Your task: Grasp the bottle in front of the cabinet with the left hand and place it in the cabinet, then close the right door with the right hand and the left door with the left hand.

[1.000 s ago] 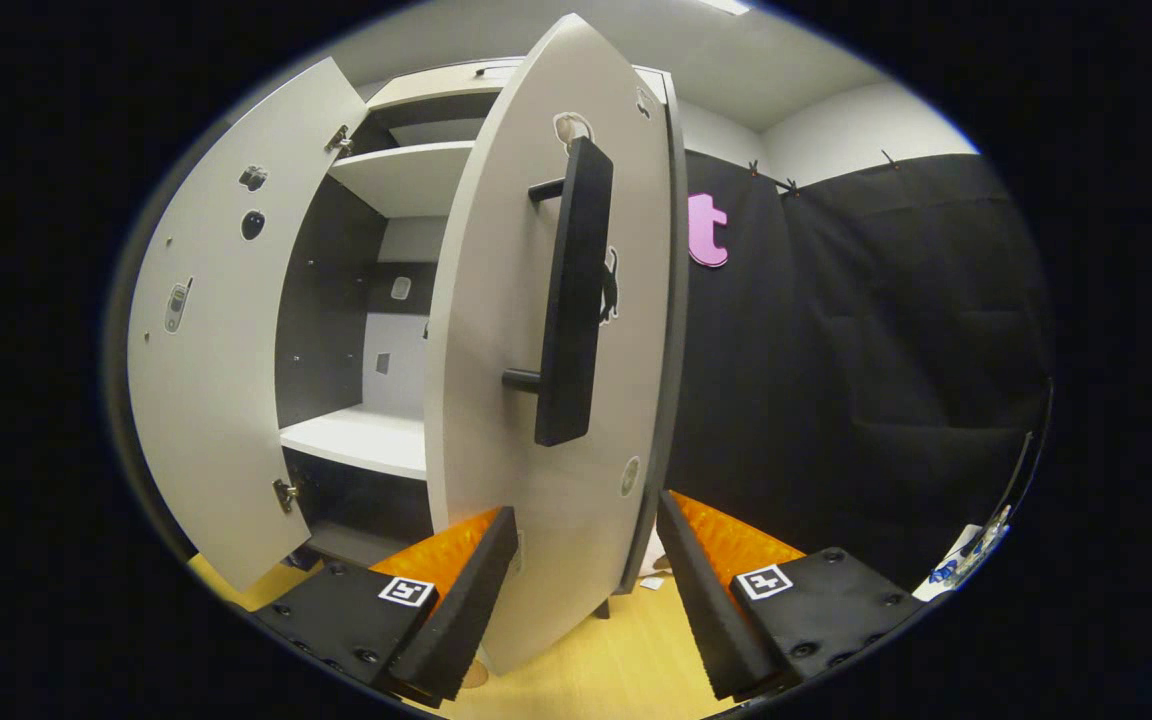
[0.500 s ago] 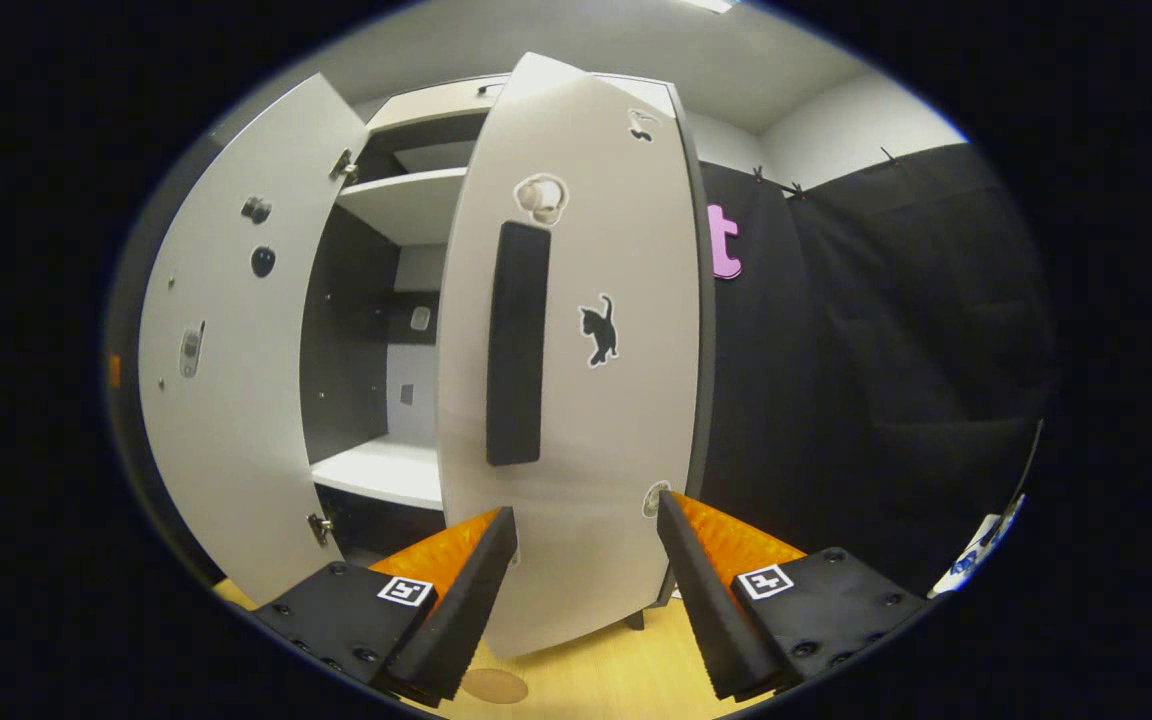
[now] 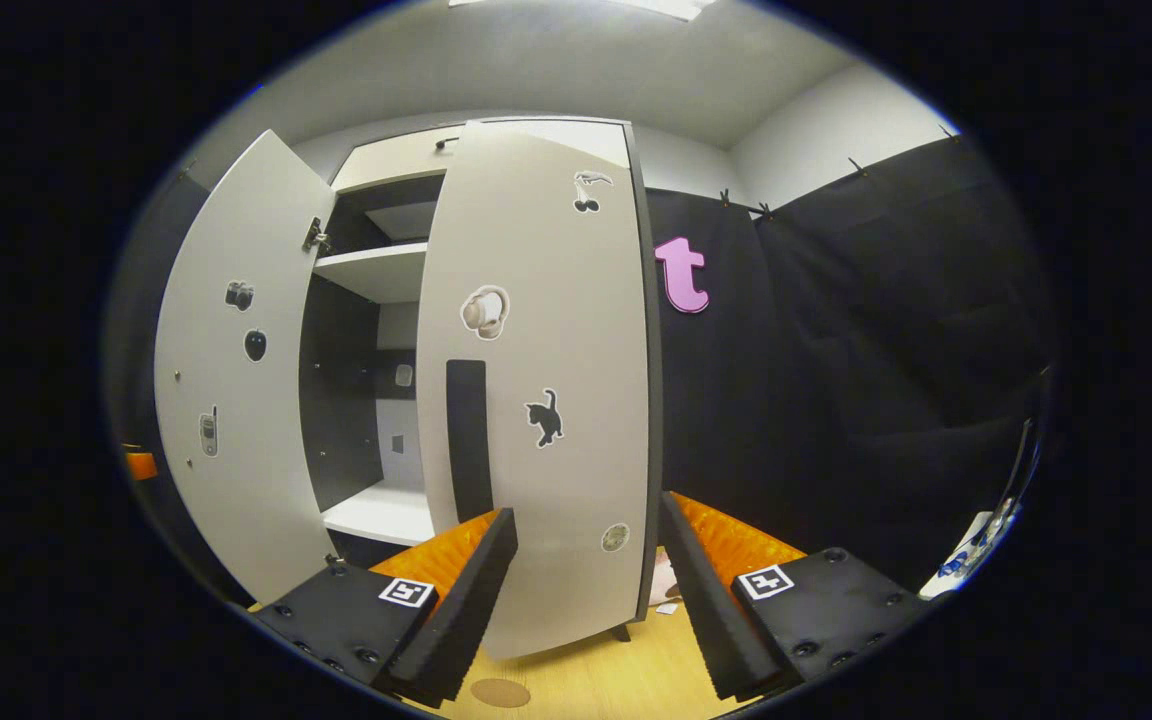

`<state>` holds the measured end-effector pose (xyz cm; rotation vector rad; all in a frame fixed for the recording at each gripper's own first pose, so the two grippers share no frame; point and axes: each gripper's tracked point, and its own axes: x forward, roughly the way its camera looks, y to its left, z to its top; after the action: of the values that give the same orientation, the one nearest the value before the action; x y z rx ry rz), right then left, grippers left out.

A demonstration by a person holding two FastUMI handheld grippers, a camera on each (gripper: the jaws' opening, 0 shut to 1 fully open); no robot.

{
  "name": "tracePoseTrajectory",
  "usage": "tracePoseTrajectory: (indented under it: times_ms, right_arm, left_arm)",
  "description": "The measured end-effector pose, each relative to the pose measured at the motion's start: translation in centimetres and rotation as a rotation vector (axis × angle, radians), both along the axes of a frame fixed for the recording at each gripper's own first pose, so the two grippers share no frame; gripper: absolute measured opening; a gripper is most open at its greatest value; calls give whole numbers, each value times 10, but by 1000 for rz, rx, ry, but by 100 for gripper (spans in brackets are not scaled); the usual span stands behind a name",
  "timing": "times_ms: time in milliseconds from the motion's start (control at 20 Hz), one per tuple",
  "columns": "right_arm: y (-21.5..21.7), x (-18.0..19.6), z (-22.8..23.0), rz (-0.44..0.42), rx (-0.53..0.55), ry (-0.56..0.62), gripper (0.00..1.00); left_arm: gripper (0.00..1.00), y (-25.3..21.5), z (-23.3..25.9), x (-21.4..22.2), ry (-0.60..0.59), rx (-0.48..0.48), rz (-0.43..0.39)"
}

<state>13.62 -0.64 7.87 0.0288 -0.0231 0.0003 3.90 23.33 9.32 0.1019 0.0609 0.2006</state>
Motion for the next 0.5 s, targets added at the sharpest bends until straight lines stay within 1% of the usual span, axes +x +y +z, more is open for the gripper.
tracePoseTrajectory:
  times_ms: [50,100,150,250,300,500]
  right_arm:
    - [-4,-4,3,-6,-9,0,94]
    - [-9,-8,5,-14,-16,0,94]
    - [-13,-12,7,-22,-21,0,94]
    - [-22,-20,12,-36,-39,-6,94]
    - [-27,-24,16,-42,-50,-11,94]
    - [-42,-38,25,-57,-66,-18,94]
  left_arm:
    - [95,2,-5,3,8,1,0]
    - [93,4,-10,6,14,-1,-2]
    - [95,5,-15,10,18,-5,-7]
    - [94,5,-26,19,32,-20,-15]
    - [95,3,-32,23,41,-28,-20]
    - [94,-1,-50,37,65,-60,-41]
